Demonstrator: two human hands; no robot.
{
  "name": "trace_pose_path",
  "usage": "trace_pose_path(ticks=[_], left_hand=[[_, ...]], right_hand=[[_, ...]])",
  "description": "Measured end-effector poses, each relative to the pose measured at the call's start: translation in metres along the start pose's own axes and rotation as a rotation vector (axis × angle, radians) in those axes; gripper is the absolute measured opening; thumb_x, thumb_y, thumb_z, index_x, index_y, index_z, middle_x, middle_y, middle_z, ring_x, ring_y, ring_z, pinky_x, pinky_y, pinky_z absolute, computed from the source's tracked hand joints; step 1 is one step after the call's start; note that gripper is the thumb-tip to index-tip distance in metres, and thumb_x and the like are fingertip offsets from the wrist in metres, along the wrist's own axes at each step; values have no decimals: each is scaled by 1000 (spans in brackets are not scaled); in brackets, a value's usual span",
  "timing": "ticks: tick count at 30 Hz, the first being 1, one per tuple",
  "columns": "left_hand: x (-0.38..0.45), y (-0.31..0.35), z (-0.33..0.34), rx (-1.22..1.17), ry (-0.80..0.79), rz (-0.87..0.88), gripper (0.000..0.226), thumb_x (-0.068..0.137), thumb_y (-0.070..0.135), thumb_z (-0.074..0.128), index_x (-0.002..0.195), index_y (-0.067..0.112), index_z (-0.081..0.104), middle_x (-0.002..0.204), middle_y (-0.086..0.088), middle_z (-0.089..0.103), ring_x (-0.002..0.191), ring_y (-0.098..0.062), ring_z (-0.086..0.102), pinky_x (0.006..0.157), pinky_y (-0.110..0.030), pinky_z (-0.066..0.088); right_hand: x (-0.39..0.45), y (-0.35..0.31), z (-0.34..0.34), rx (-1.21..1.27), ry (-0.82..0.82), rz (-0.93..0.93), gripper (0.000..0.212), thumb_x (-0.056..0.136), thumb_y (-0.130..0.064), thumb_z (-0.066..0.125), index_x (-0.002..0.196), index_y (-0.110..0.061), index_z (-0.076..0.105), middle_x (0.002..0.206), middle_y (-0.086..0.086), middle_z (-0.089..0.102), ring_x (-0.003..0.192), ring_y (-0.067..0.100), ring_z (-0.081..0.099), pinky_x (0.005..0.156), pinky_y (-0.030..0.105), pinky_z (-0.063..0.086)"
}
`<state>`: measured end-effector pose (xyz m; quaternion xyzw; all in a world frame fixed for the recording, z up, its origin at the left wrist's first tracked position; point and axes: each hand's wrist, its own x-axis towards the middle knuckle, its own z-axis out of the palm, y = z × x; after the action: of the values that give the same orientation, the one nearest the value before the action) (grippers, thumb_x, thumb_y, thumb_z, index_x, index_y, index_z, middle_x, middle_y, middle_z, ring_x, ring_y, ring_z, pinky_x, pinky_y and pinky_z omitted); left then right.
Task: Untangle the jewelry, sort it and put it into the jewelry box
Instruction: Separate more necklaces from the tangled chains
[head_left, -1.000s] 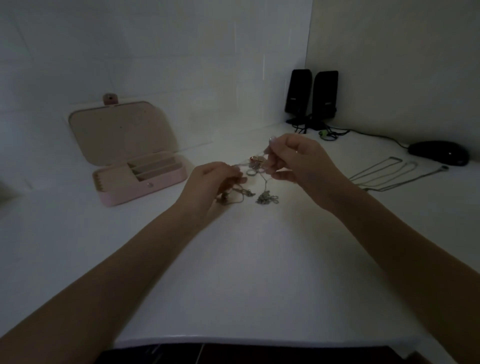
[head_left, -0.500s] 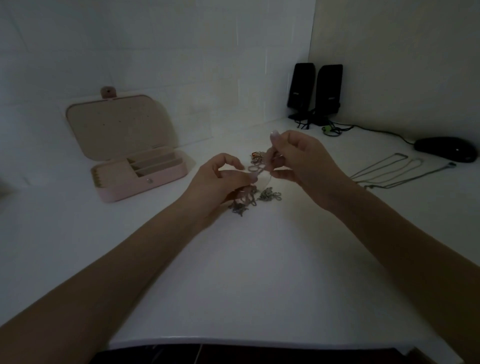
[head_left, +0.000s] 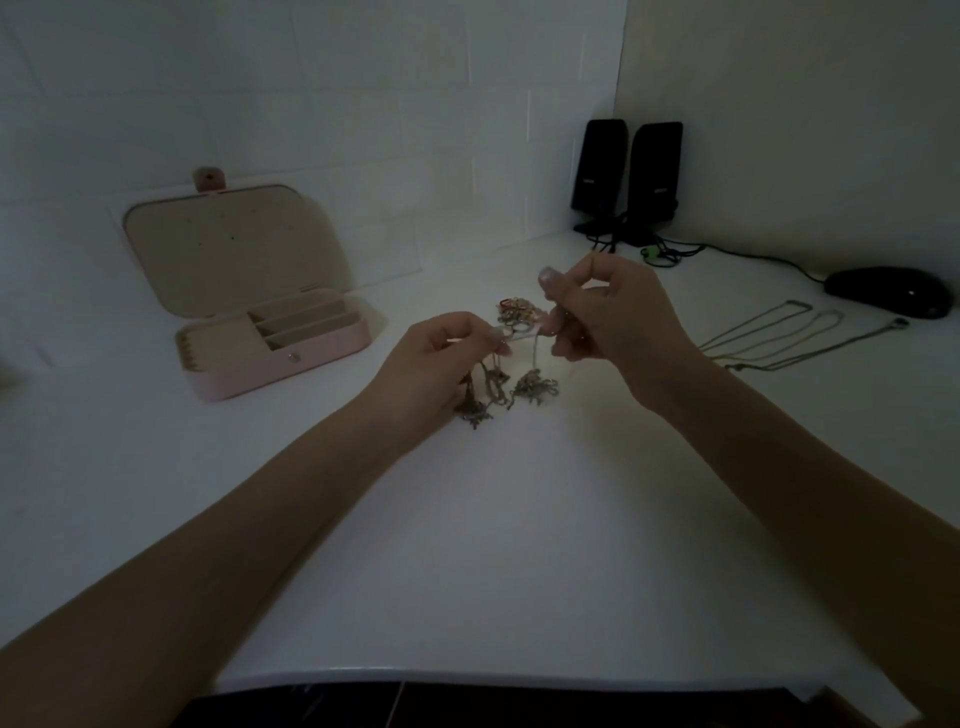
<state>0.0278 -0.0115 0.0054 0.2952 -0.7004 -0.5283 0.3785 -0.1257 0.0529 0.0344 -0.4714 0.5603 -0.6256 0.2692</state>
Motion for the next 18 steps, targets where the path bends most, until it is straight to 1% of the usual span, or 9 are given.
trace_pose_path(ticks=[2,3,4,6,7,9,12,15,18], left_hand=[[-1,-2,0,115,66,83,18,76,39,62,60,32,66,81,-4,59,77,-29,50,71,-36,42],[0,-4,-1,151,95,114,19,76,41,61,60,31,65,81,0,58,82,-24,54,77,-37,42],[1,-5,-2,182,121,135,23,81,37,59,60,27,62,76,2,56,80,-17,53,77,-37,41],[4,-4,-6,207,190,142,31,94,25,52,63,18,54,68,0,55,70,-13,52,73,-35,40],[5,-2,-8,169,212,136,33,97,22,48,65,15,50,65,-2,57,66,-14,55,72,-35,44],[5,1,-11,85,206,148,33,99,22,45,68,11,46,54,0,58,53,-15,58,63,-35,51],[4,2,-12,135,216,203,29,99,25,45,73,11,49,40,2,50,37,-16,51,48,-26,45],[2,5,-13,160,252,213,25,98,26,47,79,10,52,37,6,46,33,-11,45,41,-20,40],[1,9,-13,130,235,199,24,98,26,47,81,11,55,36,6,44,33,-10,43,39,-19,39]], right_hand=[[0,2,1,-53,-11,0,23,87,-25,67,74,-8,56,53,1,63,39,10,53,44,21,47],[0,3,1,-65,-16,3,22,86,-24,68,73,-9,58,52,0,63,39,9,52,45,21,47],[1,4,1,-74,-18,2,21,85,-24,68,73,-9,60,53,0,62,40,8,52,46,21,47],[1,4,0,-90,-13,-10,19,84,-23,70,72,-11,63,53,-1,61,40,7,52,46,20,46],[1,4,-1,-101,-7,-17,18,84,-23,70,72,-11,64,53,-2,60,41,6,52,47,19,46],[2,4,-3,-144,6,-27,17,84,-24,70,73,-11,66,56,-2,61,42,5,53,48,18,47],[4,6,-5,-225,16,-52,17,84,-27,70,73,-13,68,60,0,63,42,5,55,48,17,47],[5,6,-9,-305,-21,-57,21,84,-29,69,81,-9,72,62,0,66,47,6,57,51,18,49],[4,2,-11,-438,-176,-31,22,84,-34,68,82,-13,75,65,-2,71,55,5,63,59,21,48]])
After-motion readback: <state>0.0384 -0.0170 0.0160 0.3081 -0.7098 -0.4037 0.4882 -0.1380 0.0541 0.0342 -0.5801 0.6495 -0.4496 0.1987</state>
